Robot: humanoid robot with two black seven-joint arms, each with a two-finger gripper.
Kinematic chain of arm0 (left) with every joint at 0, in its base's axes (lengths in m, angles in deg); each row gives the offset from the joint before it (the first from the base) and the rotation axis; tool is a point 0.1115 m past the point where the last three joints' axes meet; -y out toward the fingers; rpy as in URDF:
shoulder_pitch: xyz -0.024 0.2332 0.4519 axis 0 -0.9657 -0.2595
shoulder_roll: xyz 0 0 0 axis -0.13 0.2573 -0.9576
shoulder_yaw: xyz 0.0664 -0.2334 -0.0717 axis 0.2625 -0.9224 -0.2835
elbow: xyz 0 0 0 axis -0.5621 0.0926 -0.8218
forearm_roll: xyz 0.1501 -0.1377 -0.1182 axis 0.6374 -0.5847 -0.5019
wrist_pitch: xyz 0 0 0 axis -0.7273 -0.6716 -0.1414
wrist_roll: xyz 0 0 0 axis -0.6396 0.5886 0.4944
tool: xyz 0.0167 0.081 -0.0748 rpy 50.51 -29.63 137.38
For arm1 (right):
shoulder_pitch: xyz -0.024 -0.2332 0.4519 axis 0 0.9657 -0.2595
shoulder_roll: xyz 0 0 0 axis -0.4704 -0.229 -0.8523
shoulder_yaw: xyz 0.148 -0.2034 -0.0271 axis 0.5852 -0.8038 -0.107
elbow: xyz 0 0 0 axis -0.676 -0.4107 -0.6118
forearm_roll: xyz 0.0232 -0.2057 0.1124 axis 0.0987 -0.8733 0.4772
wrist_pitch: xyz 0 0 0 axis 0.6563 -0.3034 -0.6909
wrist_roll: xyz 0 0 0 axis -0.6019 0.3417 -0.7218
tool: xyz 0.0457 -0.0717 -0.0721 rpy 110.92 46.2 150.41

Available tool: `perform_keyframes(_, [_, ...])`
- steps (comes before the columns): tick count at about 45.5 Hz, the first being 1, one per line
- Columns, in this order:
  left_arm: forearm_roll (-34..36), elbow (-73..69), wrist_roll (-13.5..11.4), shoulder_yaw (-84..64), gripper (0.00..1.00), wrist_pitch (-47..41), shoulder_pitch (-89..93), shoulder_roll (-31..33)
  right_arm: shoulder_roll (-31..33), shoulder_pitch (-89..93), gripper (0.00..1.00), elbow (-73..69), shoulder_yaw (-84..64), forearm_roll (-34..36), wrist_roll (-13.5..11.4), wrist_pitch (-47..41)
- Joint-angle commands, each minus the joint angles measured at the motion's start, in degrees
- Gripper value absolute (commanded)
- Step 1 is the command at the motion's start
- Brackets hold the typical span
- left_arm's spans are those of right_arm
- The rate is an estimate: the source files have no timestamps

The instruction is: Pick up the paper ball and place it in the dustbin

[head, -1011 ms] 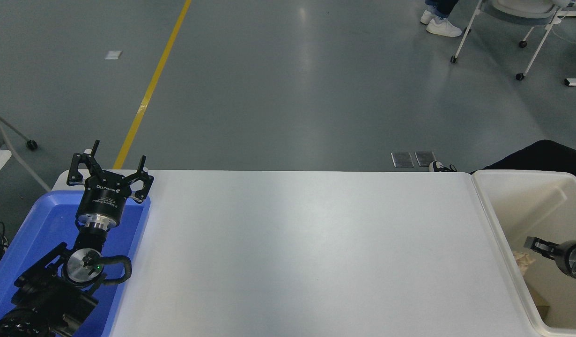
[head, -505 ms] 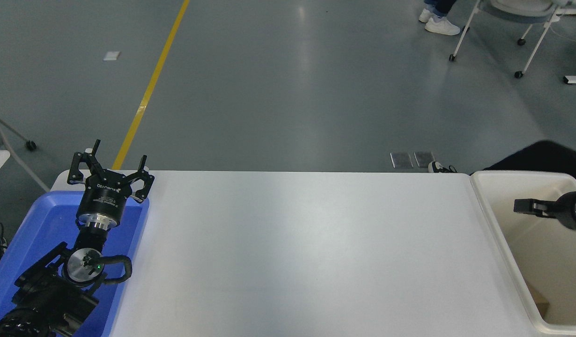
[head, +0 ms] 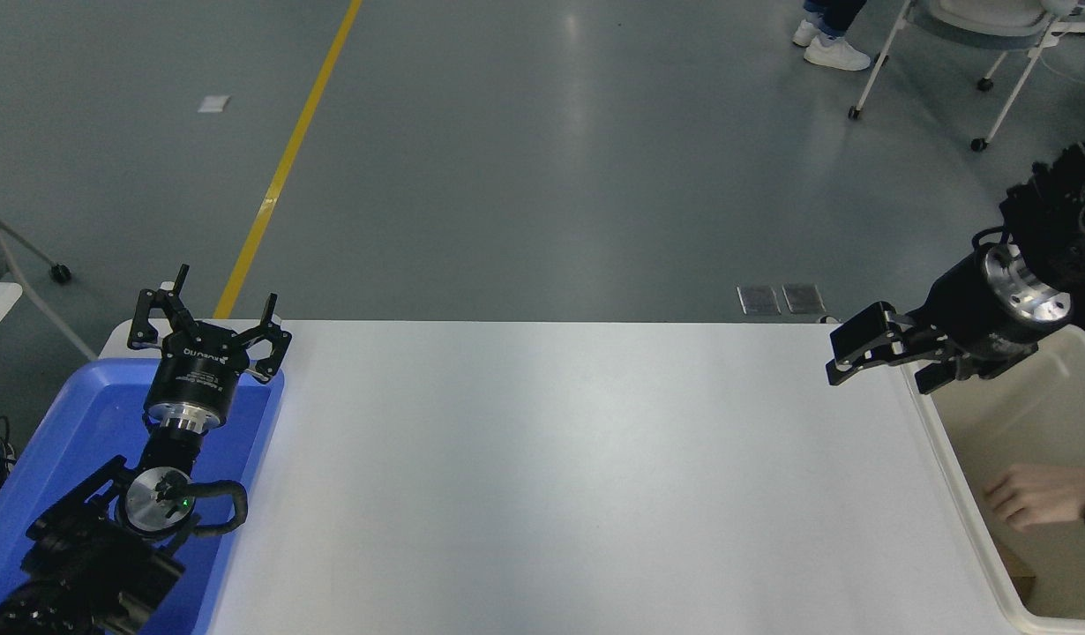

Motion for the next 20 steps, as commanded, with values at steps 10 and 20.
perform_keyframes(10, [-0.02, -0.01, -0.11, 0.0, 1.0, -0.08, -0.03, -0.01, -16.2, -4.14, 1.0, 4.68, -6.15, 10.55, 0.0, -1.14])
perform_keyframes(20, [-0.02, -0.01, -0.02, 0.0, 1.0, -0.08, -0.03, -0.01, -19.11, -4.23, 1.0, 5.38, -6.15, 14.42, 0.0, -1.14])
